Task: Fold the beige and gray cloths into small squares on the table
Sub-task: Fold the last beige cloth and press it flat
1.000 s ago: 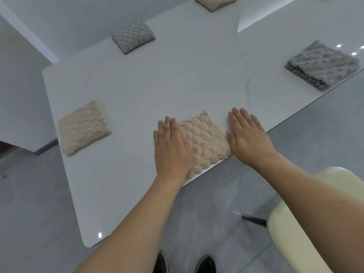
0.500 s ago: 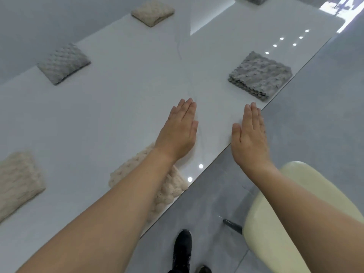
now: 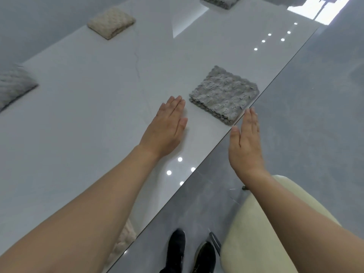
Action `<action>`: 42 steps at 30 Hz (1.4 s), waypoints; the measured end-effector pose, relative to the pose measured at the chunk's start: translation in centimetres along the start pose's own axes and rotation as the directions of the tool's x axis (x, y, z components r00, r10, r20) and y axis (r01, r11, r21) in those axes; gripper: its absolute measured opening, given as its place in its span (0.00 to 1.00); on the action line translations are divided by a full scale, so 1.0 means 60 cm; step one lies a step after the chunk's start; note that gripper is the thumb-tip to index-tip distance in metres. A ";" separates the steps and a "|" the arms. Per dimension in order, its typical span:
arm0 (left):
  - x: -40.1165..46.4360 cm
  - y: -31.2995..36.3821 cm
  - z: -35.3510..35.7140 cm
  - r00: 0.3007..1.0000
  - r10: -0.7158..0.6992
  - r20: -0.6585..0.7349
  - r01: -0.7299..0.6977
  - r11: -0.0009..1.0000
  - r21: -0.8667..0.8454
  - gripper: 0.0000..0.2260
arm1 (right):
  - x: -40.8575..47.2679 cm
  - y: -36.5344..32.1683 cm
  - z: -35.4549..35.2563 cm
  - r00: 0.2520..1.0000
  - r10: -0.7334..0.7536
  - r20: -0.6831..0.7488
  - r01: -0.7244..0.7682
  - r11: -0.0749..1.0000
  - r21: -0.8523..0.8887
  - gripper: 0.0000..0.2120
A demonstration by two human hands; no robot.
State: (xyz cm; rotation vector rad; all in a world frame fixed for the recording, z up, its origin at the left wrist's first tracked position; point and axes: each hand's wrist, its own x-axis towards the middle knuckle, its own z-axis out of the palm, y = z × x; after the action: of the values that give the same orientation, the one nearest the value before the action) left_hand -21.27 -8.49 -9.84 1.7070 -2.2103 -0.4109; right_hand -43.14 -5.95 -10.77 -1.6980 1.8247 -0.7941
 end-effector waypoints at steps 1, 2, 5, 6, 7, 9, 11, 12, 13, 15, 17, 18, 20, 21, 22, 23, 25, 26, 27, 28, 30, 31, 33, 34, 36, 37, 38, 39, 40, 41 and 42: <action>0.013 -0.001 0.003 1.000 -0.010 -0.002 0.010 1.000 -0.017 0.28 | 0.013 0.004 -0.001 1.000 0.017 -0.013 -0.017 0.999 0.034 0.26; 0.027 -0.001 0.006 1.000 -0.024 -0.008 0.024 0.999 -0.042 0.27 | 0.026 0.006 -0.003 0.999 0.030 -0.031 -0.028 0.997 0.079 0.26; 0.078 0.002 0.005 0.997 -0.068 -0.033 0.063 0.986 -0.153 0.23 | 0.073 0.008 -0.006 0.991 0.054 -0.122 -0.027 0.976 0.216 0.27; 0.098 0.005 0.003 0.997 -0.076 -0.030 0.068 0.979 -0.193 0.23 | 0.090 0.009 -0.006 0.987 0.065 -0.147 -0.027 0.968 0.249 0.27; 0.117 0.007 0.001 0.997 -0.076 -0.024 0.069 0.969 -0.236 0.23 | 0.104 0.009 -0.004 0.984 0.073 -0.163 -0.026 0.960 0.279 0.28; 0.150 0.015 -0.003 0.998 -0.066 0.015 0.068 0.940 -0.334 0.22 | 0.125 0.009 0.000 0.980 0.088 -0.180 -0.025 0.945 0.325 0.28; 0.183 0.021 -0.002 0.995 -0.073 0.071 0.097 0.889 -0.447 0.22 | 0.143 0.008 0.008 0.975 0.113 -0.191 -0.039 0.934 0.354 0.28; 0.198 0.024 -0.001 0.992 -0.082 0.095 0.119 0.856 -0.502 0.22 | 0.150 0.007 0.012 0.972 0.124 -0.201 -0.042 0.927 0.373 0.28; 0.212 0.026 0.002 0.989 -0.089 0.114 0.138 0.822 -0.552 0.21 | 0.157 0.005 0.016 0.967 0.135 -0.215 -0.041 0.919 0.393 0.28; 0.235 0.032 0.007 0.986 -0.092 0.139 0.160 0.756 -0.634 0.20 | 0.170 -0.001 0.025 0.959 0.156 -0.236 -0.044 0.907 0.419 0.28; 0.252 0.039 0.013 0.984 -0.095 0.154 0.176 0.705 -0.687 0.20 | 0.177 -0.006 0.031 0.955 0.175 -0.241 -0.055 0.899 0.434 0.27; 0.258 0.041 0.016 0.983 -0.088 0.163 0.178 0.696 -0.696 0.20 | 0.178 -0.007 0.033 0.953 0.181 -0.241 -0.060 0.898 0.436 0.27; 0.265 0.043 0.022 0.985 -0.041 0.170 0.147 0.725 -0.673 0.20 | 0.177 -0.008 0.036 0.954 0.176 -0.241 -0.059 0.904 0.424 0.27; 0.268 0.042 0.024 0.985 -0.006 0.171 0.118 0.752 -0.648 0.21 | 0.177 -0.007 0.037 0.956 0.165 -0.242 -0.055 0.912 0.407 0.27; 0.271 0.040 0.026 0.984 0.031 0.175 0.085 0.784 -0.615 0.21 | 0.178 -0.006 0.039 0.958 0.151 -0.245 -0.050 0.926 0.375 0.27; 0.274 0.037 0.027 0.981 0.069 0.182 0.048 0.823 -0.567 0.21 | 0.179 -0.004 0.042 0.958 0.137 -0.250 -0.049 0.943 0.329 0.27; 0.278 0.029 0.032 0.969 0.143 0.201 -0.052 0.915 -0.400 0.22 | 0.181 0.002 0.046 0.962 0.115 -0.247 -0.064 0.977 0.206 0.27; 0.279 0.025 0.035 0.960 0.178 0.214 -0.112 0.951 -0.289 0.23 | 0.181 0.007 0.047 0.968 0.101 -0.230 -0.072 0.989 0.131 0.27; 0.280 0.019 0.038 0.952 0.206 0.227 -0.168 0.970 -0.176 0.24 | 0.179 0.015 0.046 0.976 0.082 -0.203 -0.074 0.996 0.046 0.27; 0.282 0.011 0.039 0.944 0.224 0.242 -0.210 0.974 -0.080 0.24 | 0.175 0.024 0.042 0.984 0.059 -0.168 -0.067 0.997 -0.045 0.28; 0.283 -0.012 0.034 0.939 0.210 0.273 -0.228 0.973 0.037 0.25 | 0.168 0.052 0.026 0.996 -0.007 -0.090 -0.013 0.976 -0.219 0.28; 0.281 -0.025 0.029 0.941 0.186 0.283 -0.215 0.974 0.075 0.25 | 0.167 0.068 0.014 0.998 -0.046 -0.054 0.029 0.958 -0.287 0.28; 0.273 -0.041 0.021 0.964 0.111 0.243 -0.139 0.985 0.104 0.25 | 0.175 0.093 -0.016 0.995 -0.102 -0.008 0.094 0.940 -0.329 0.28; 0.263 -0.039 0.021 0.984 0.053 0.171 -0.065 0.996 0.064 0.26 | 0.184 0.099 -0.032 0.993 -0.120 0.006 0.117 0.954 -0.276 0.28; 0.236 -0.003 0.030 0.988 -0.141 -0.058 0.131 0.979 -0.154 0.25 | 0.211 0.092 -0.059 0.980 -0.192 0.044 0.195 0.977 -0.081 0.26; 0.221 0.029 0.036 0.951 -0.269 -0.153 0.216 0.931 -0.296 0.25 | 0.227 0.082 -0.068 0.967 -0.245 0.069 0.245 0.970 0.008 0.25; 0.207 0.067 0.042 0.900 -0.385 -0.206 0.274 0.865 -0.420 0.24 | 0.244 0.068 -0.074 0.950 -0.297 0.095 0.290 0.954 0.074 0.24; 0.195 0.107 0.049 0.850 -0.474 -0.228 0.311 0.803 -0.509 0.25 | 0.262 0.053 -0.078 0.932 -0.341 0.124 0.328 0.938 0.117 0.23; 0.185 0.145 0.055 0.809 -0.538 -0.236 0.339 0.756 -0.561 0.25 | 0.278 0.039 -0.080 0.913 -0.375 0.162 0.356 0.924 0.138 0.23; 0.177 0.178 0.062 0.774 -0.583 -0.246 0.363 0.728 -0.582 0.25 | 0.292 0.028 -0.080 0.891 -0.402 0.212 0.380 0.914 0.140 0.22; 0.172 0.204 0.071 0.749 -0.610 -0.259 0.384 0.718 -0.581 0.25 | 0.305 0.021 -0.079 0.864 -0.426 0.268 0.407 0.905 0.126 0.23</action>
State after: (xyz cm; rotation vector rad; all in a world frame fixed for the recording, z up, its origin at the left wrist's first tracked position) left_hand -36.23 -15.36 -7.91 1.8545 -1.1469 -0.5935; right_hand -48.90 -23.79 -8.07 -2.0763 1.2357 -0.7122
